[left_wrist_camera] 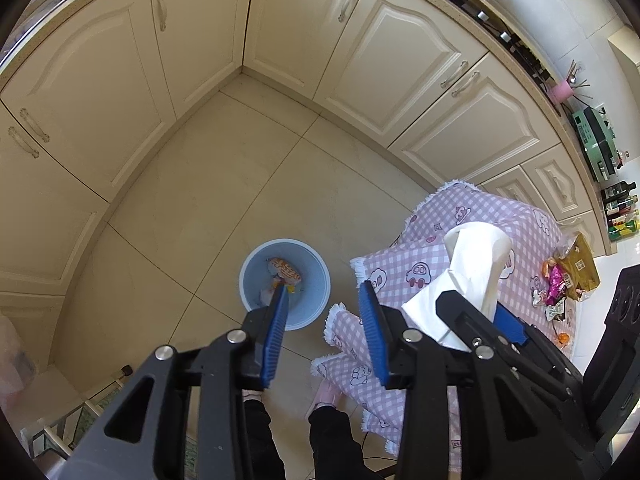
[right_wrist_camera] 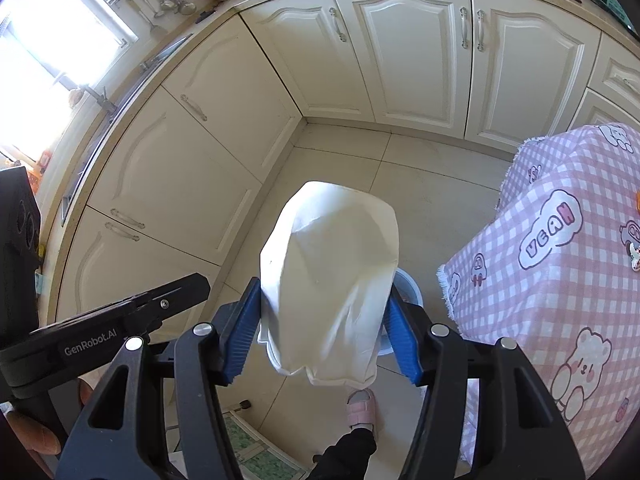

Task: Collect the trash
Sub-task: 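Move both tools over the blue bin and open them, then reach the left tool to the checkered wrapper while right tool grasps clear bottle bag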

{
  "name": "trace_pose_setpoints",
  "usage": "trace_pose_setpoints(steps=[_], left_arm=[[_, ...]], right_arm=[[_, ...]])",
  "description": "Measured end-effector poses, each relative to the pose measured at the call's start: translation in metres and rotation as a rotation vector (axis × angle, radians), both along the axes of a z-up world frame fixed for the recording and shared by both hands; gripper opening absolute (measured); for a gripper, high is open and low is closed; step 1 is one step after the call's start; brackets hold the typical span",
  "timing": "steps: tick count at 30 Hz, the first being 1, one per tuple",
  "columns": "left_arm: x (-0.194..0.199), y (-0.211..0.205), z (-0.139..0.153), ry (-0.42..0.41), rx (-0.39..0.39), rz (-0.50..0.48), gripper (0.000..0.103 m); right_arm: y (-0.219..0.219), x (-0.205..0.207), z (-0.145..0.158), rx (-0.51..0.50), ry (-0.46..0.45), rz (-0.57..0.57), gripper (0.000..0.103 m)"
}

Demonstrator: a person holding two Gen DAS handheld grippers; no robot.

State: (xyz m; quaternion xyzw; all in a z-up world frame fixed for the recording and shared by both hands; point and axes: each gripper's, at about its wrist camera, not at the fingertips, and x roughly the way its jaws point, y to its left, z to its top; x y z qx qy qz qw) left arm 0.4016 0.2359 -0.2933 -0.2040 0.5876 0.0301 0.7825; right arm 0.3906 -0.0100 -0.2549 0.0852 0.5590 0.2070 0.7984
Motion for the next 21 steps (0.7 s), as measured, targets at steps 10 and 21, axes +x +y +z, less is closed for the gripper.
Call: trace_pose_setpoints(steps=[10, 21], left_arm=[[-0.010, 0.017, 0.013, -0.029, 0.014, 0.025, 0.041], [-0.002, -0.027, 0.028, -0.052, 0.018, -0.039, 0.042]], right_arm=[[0.012, 0.002, 0.008, 0.023, -0.029, -0.008, 0.065], [-0.034, -0.004, 0.019, 0.017, -0.046, -0.068, 0.066]])
